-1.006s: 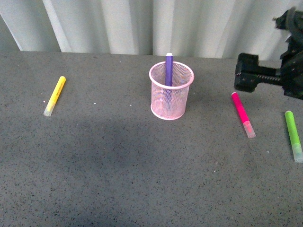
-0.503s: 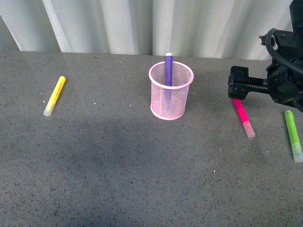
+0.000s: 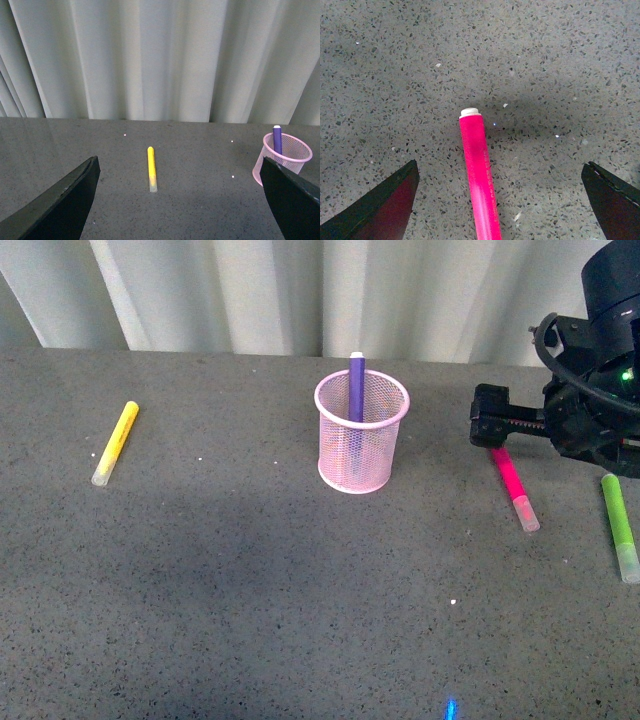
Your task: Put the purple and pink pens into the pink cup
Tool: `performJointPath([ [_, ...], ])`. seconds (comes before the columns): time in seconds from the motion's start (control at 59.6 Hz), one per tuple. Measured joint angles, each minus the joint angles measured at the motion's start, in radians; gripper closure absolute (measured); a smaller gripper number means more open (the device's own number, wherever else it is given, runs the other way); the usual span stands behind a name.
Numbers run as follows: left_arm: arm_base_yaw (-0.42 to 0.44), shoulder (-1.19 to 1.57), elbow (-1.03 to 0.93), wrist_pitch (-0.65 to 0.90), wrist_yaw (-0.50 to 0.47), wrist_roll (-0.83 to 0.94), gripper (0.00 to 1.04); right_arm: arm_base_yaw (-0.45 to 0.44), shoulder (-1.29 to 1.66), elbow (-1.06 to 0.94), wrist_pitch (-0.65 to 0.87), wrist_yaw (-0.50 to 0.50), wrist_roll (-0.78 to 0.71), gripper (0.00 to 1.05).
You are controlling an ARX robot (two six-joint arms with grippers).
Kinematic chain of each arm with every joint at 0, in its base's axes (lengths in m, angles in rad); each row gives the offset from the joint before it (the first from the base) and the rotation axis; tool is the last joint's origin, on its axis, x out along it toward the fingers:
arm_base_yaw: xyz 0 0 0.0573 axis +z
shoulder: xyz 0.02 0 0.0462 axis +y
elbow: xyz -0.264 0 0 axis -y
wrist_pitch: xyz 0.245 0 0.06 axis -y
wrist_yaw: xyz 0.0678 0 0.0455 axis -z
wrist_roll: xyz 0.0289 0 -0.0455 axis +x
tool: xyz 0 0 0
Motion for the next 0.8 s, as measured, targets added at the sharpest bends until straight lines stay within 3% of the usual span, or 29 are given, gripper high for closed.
performJointPath([
  [0.402,0.000,0.000,0.000,0.000,0.000,0.000,0.07,-0.012,0.077,0.039,0.021,-0.002,-0.006,0.07],
  [0.537,0.000,0.000,0.000,0.000,0.000,0.000,0.07,-0.029,0.089,0.049,0.029,-0.001,-0.010,0.36],
  [0.805,0.000,0.000,0.000,0.000,0.000,0.000,0.07,-0.047,0.097,0.052,0.041,-0.006,-0.008,0.76],
])
